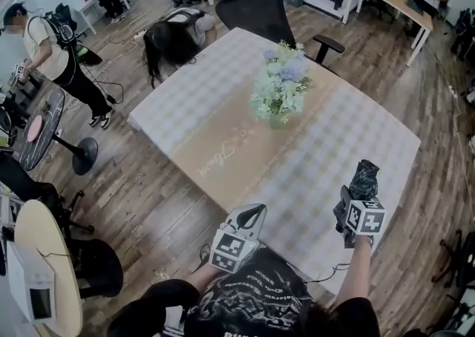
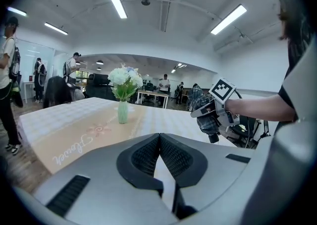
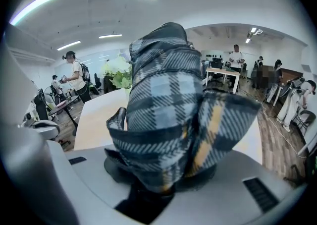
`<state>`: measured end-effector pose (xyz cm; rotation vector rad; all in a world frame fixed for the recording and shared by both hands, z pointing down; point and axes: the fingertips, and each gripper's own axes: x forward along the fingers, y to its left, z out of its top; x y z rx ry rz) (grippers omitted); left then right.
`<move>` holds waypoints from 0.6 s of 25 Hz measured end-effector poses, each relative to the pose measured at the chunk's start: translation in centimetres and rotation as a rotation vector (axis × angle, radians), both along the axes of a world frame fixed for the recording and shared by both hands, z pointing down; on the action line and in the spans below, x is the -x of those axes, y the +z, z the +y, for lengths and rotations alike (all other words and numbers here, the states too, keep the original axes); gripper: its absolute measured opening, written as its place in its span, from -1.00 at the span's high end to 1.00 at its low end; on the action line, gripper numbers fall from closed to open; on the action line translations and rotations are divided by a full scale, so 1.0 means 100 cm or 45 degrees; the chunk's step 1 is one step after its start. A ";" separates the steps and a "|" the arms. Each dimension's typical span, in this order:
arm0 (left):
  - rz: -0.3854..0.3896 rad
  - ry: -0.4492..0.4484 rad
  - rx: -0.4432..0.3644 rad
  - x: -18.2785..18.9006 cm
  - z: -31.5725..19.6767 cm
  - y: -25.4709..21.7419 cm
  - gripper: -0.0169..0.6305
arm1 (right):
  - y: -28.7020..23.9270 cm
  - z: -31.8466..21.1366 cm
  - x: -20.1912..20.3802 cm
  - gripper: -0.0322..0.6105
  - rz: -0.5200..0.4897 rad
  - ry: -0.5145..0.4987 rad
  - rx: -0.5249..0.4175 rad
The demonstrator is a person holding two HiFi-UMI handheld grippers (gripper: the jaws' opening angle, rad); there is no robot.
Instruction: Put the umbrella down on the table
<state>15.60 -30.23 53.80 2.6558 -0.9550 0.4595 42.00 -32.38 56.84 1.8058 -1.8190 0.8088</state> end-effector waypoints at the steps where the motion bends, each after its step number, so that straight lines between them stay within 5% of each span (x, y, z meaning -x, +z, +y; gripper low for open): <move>1: -0.005 -0.002 0.000 -0.001 0.001 0.001 0.89 | 0.004 -0.004 -0.004 0.41 -0.006 -0.007 0.020; 15: -0.052 -0.113 -0.011 -0.014 -0.007 0.001 0.89 | 0.060 -0.064 -0.056 0.41 0.025 -0.111 0.253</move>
